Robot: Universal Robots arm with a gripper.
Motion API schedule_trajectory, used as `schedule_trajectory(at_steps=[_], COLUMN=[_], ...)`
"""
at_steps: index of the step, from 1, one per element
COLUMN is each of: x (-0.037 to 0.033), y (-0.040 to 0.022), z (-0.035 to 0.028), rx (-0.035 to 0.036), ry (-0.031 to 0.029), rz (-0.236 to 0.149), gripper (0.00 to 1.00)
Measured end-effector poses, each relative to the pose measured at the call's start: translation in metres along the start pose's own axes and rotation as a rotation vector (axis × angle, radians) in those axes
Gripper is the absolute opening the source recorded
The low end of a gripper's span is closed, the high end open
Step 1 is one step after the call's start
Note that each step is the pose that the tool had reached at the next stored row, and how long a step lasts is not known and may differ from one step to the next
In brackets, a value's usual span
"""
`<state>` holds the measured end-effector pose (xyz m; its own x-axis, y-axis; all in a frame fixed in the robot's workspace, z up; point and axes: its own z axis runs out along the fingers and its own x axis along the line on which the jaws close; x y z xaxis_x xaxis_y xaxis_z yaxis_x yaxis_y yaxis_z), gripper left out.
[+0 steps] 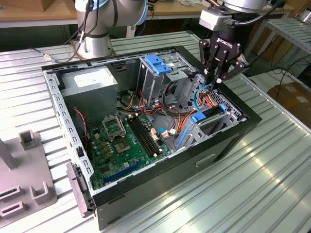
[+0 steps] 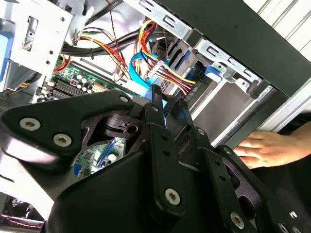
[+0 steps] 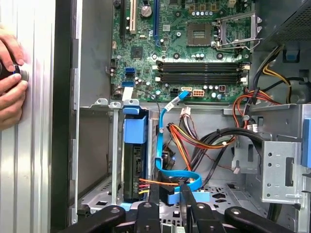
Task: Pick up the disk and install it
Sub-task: 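Insert the second disk wire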
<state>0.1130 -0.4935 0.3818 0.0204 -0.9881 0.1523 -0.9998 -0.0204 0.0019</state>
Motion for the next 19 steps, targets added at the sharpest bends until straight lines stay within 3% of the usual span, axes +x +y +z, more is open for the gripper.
schedule_trajectory(at_steps=[3,5,6,8,16,19], x=[-0.0036,-0.0051,-0.0054,-0.0058,-0.0062,-0.0064], y=[0.0016,0.0022,0.0022,0.0023,0.0023,0.0023], z=[-0.0002,0.0002,0.0004,0.002,0.0043,0.0057], rx=[0.0,0.0,-0.0001,-0.0004,-0.0005,-0.0006], ry=[0.0019,0.0091,0.0129,0.0305,0.0341,0.0371], rz=[0.0,0.0,0.0,0.0,0.0,0.0], gripper=[0.31,0.23,0.23,0.11,0.11,0.24])
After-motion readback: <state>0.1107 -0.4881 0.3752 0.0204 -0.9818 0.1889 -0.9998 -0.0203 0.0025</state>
